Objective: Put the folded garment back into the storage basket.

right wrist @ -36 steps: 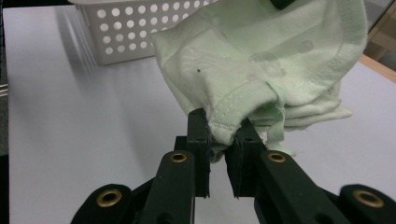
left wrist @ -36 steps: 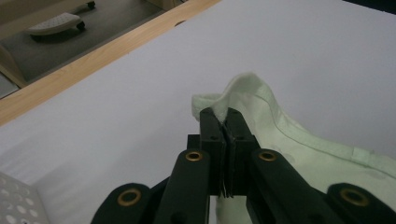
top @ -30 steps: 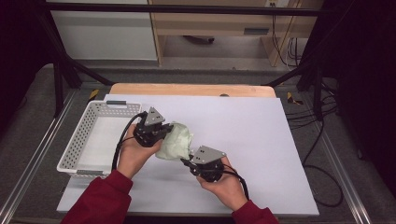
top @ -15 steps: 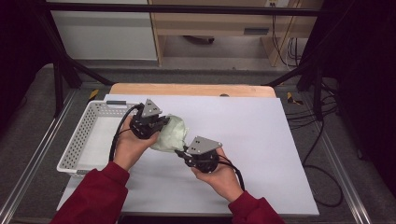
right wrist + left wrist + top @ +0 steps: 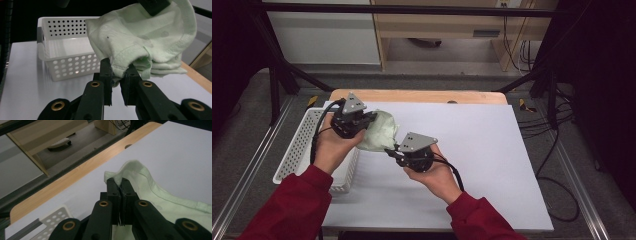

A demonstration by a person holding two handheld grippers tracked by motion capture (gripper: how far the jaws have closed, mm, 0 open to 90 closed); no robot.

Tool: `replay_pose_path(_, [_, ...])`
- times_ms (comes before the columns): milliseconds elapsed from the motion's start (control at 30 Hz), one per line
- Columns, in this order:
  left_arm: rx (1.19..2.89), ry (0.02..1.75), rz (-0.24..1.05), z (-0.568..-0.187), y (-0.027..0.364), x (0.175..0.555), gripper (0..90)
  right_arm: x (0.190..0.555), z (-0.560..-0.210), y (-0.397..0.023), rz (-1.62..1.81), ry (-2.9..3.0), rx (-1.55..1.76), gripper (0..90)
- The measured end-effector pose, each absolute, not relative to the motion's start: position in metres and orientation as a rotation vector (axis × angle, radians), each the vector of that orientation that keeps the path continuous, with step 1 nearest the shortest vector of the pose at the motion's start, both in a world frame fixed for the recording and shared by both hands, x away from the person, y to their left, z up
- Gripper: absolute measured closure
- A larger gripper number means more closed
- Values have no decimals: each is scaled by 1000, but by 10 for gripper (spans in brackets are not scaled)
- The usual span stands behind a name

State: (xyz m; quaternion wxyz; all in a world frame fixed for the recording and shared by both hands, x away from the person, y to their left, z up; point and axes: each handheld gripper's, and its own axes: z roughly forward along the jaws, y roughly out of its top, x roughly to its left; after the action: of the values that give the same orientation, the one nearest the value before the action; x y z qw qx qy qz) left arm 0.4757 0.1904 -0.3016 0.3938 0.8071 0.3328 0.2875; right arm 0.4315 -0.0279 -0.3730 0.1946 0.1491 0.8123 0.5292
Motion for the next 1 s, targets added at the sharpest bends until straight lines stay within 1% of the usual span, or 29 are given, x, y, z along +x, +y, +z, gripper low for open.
replay_pose_path(333, [2024, 893, 768, -291, 222, 480, 879, 452, -362, 7, 1511, 2274, 392, 810])
replay_pose_path(667, [1994, 929, 801, -286, 248, 484, 879, 464, -354, 34, 1497, 2278, 322, 810])
replay_pose_path(767, [1968, 946, 769, -284, 256, 487, 878, 468, -352, 41, 1505, 2277, 321, 811])
replay_pose_path(1000, [1981, 986, 787, -281, 270, 493, 878, 476, -351, 58, 1502, 2274, 320, 811])
